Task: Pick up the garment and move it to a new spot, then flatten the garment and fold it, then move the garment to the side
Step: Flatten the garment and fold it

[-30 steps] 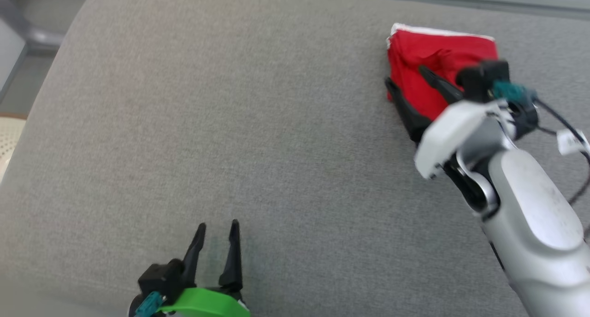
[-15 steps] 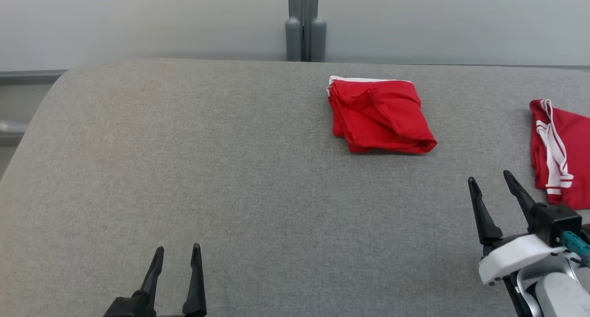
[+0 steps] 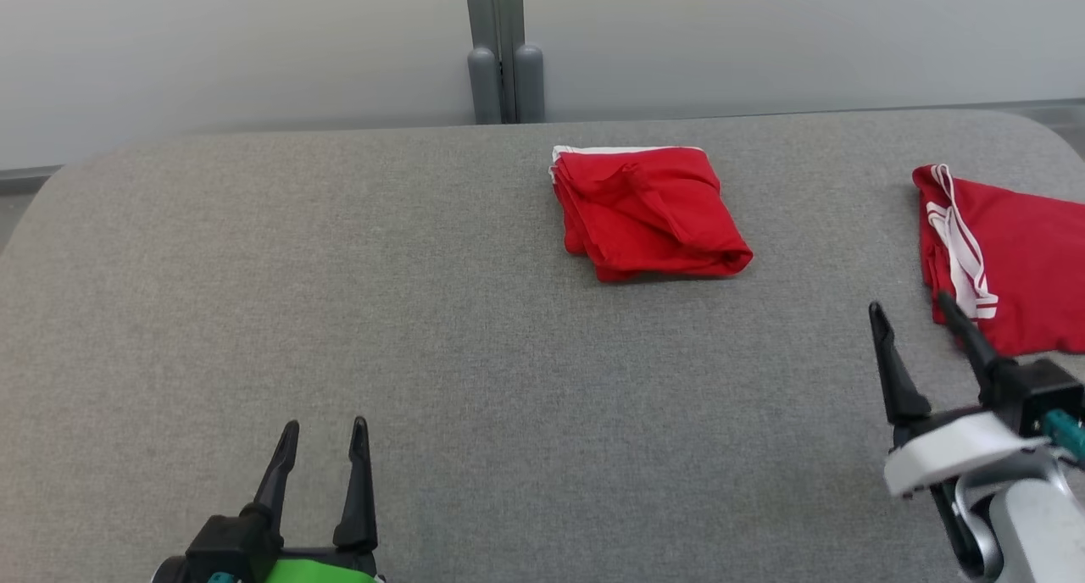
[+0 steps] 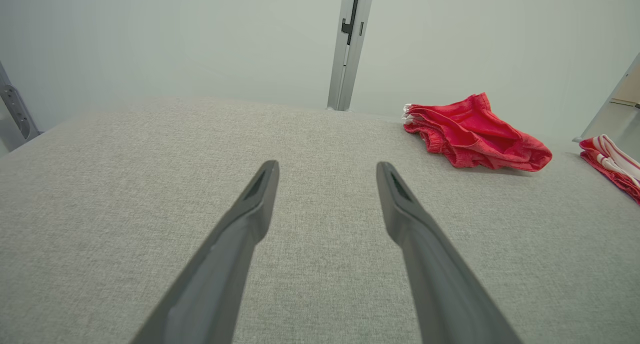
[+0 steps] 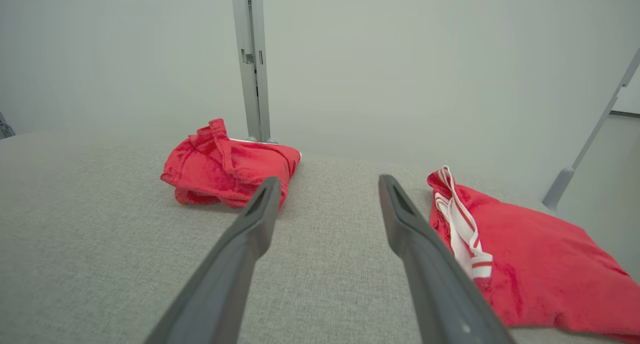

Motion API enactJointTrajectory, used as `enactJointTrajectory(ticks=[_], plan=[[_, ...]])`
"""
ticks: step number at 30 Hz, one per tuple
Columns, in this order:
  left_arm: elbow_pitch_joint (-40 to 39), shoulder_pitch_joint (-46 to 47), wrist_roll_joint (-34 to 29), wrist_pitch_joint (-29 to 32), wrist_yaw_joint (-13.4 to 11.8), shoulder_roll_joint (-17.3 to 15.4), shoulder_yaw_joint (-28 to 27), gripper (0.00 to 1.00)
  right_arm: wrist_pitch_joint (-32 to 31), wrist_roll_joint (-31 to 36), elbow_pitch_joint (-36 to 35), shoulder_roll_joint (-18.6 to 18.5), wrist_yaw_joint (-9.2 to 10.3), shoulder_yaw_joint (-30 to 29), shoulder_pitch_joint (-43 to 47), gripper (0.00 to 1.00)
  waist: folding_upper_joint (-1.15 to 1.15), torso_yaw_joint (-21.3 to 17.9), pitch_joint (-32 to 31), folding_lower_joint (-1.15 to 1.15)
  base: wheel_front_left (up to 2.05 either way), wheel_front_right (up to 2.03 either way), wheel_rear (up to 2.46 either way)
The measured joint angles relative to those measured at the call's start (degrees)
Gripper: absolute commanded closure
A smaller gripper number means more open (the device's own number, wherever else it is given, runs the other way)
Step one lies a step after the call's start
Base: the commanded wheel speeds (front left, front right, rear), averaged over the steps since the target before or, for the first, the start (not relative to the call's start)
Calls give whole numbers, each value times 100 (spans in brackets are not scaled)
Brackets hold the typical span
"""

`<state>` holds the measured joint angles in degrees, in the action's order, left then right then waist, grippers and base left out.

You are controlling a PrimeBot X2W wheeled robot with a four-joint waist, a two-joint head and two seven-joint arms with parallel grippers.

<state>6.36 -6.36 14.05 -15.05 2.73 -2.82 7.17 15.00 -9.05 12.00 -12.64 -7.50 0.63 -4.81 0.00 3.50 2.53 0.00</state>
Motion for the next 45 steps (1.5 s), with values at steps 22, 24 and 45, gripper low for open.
enactJointTrajectory(ticks=[22, 24, 45], plan=[[89, 1399, 553, 0, -152, -4, 1090, 0, -221, 80, 3241, -589, 0, 1499, -3992, 100, 0, 1130, 1743, 0, 0, 0, 0], [87, 1398, 632, 0, -181, -5, 1120, 0, -167, 29, 3421, -570, 0, 1585, -4059, 100, 0, 1251, 1845, 0, 0, 0, 0], [176, 1066, 621, 0, -274, -1, 947, 0, 0, -922, 2512, -722, -1, 3724, -3285, 100, 0, 1246, 1587, 0, 0, 0, 0]])
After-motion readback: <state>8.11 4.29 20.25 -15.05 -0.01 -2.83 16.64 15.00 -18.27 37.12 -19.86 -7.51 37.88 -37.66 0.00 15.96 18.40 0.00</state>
